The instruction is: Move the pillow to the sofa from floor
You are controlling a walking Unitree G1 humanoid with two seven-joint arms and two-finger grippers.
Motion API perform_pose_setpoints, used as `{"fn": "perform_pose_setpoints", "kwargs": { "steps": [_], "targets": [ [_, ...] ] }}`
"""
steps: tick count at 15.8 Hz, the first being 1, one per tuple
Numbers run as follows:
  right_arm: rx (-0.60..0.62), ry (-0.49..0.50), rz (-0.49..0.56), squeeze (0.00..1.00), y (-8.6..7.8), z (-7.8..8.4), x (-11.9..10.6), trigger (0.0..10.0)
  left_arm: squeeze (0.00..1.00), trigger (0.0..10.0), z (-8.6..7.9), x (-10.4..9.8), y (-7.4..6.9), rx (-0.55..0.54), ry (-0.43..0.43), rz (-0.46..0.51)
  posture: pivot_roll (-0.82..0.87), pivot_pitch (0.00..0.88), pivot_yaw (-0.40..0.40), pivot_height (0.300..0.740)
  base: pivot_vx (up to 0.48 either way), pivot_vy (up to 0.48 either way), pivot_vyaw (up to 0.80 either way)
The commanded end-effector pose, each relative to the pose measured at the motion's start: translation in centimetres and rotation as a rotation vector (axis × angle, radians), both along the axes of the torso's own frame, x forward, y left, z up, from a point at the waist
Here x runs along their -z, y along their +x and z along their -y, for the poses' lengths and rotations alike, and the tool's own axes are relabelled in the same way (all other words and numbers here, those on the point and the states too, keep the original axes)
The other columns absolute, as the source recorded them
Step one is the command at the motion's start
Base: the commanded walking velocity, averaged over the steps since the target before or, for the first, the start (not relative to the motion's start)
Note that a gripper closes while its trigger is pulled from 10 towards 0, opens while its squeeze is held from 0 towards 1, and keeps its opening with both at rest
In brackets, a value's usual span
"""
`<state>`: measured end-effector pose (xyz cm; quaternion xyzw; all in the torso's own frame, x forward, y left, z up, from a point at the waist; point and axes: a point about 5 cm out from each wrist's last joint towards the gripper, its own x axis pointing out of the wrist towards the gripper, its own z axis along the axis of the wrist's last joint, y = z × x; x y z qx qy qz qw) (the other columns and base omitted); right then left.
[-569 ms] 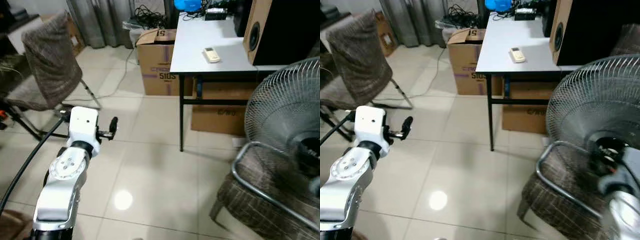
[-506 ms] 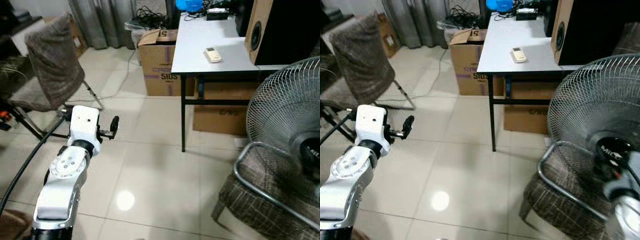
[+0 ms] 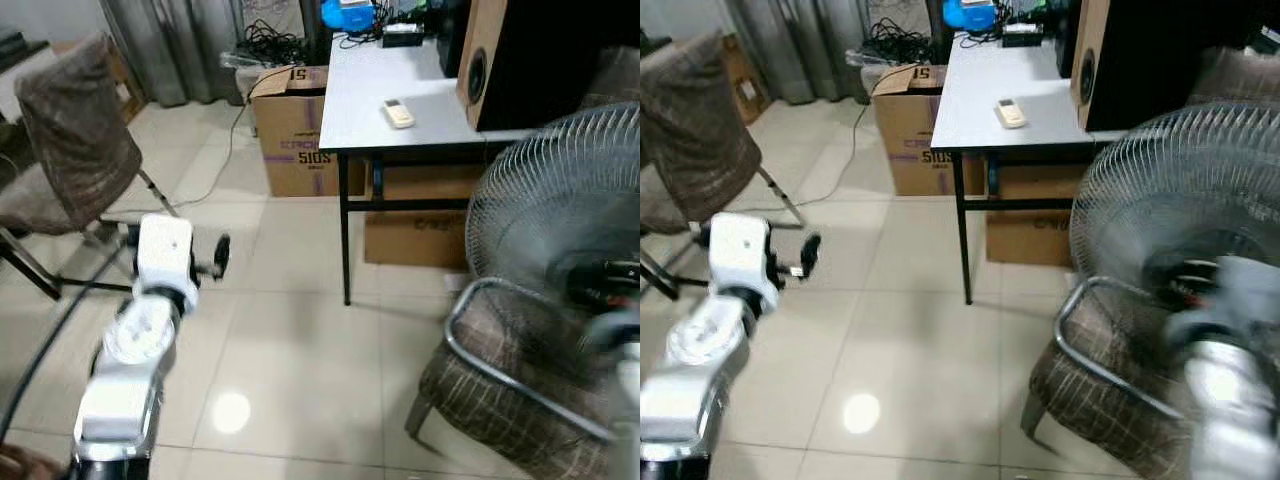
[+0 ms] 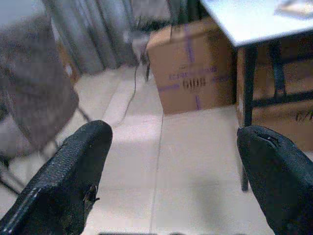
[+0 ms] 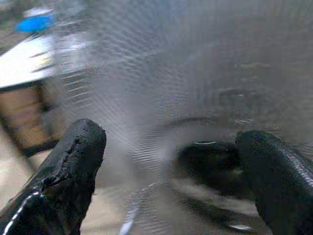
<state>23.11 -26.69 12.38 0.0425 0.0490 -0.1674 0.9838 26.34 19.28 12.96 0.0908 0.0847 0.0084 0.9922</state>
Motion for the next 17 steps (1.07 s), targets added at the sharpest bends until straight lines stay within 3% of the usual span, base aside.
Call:
{"fn": "perform_pose_setpoints", "kwargs": {
  "steps": [1, 3, 4, 5, 6, 7, 9, 13, 15, 17],
  "targets": [
    [-0.101, 0.046, 0.027, 1.0, 0.3, -2.9, -0.5, 10.0, 0.0, 10.0, -0.7, 0.0, -0.6, -0.047, 0.013, 0.004, -0.01, 0.0, 0.021, 0.74, 0.0, 0.0, 0.0],
    [-0.198, 0.047, -0.006, 1.0, 0.5, -5.7, 0.6, 10.0, 0.0, 10.0, -1.4, 0.1, -1.2, -0.096, 0.011, 0.006, 0.03, 0.0, 0.001, 0.74, 0.0, 0.0, 0.0],
    [-0.256, -0.006, -0.038, 1.0, 0.8, -7.3, 1.3, 10.0, 0.0, 10.0, -2.0, 0.1, -1.7, -0.121, 0.007, 0.012, 0.05, 0.0, -0.006, 0.74, 0.0, 0.0, 0.0],
    [-0.276, -0.091, -0.005, 1.0, 1.4, -8.4, 0.9, 10.0, 0.0, 10.0, -2.5, 0.0, -2.2, -0.135, 0.03, 0.017, 0.07, 0.0, -0.008, 0.74, 0.0, 0.0, 0.0],
    [-0.314, -0.104, 0.01, 1.0, 1.7, -9.1, 0.5, 10.0, 0.0, 10.0, -2.9, 0.0, -2.5, -0.144, 0.041, 0.016, 0.07, 0.0, -0.008, 0.74, 0.0, 0.0, 0.0],
    [-0.401, -0.031, 0.031, 1.0, 1.6, -9.7, 0.1, 10.0, 0.0, 10.0, -3.0, 0.0, -2.6, -0.147, 0.043, 0.016, 0.08, 0.0, -0.012, 0.74, 0.0, 0.0, 0.0],
    [-0.474, -0.142, 0.004, 1.0, 1.7, -10.3, 0.2, 10.0, 0.0, 10.0, -2.9, -0.2, -2.5, -0.144, 0.051, 0.022, 0.1, 0.0, -0.022, 0.74, 0.0, 0.0, 0.75],
    [-0.475, -0.109, 0.017, 1.0, 1.6, -10.7, 0.5, 10.0, 0.0, 10.0, -2.1, -0.7, -2.7, -0.102, 0.049, 0.027, 0.11, 0.0, -0.015, 0.74, 0.0, 0.0, 0.8],
    [-0.449, -0.02, -0.008, 1.0, 1.7, -10.5, 1.1, 10.0, 0.0, 10.0, -2.2, -0.5, -3.0, -0.116, 0.059, 0.016, 0.13, 0.0, -0.029, 0.74, 0.0, 0.0, 0.8],
    [-0.496, -0.072, 0.013, 1.0, 1.4, -11.0, 1.7, 10.0, 0.0, 10.0, -2.2, -0.5, -3.4, -0.107, 0.069, 0.006, 0.14, 0.0, -0.037, 0.74, 0.0, 0.0, 0.8]
  ]
}}
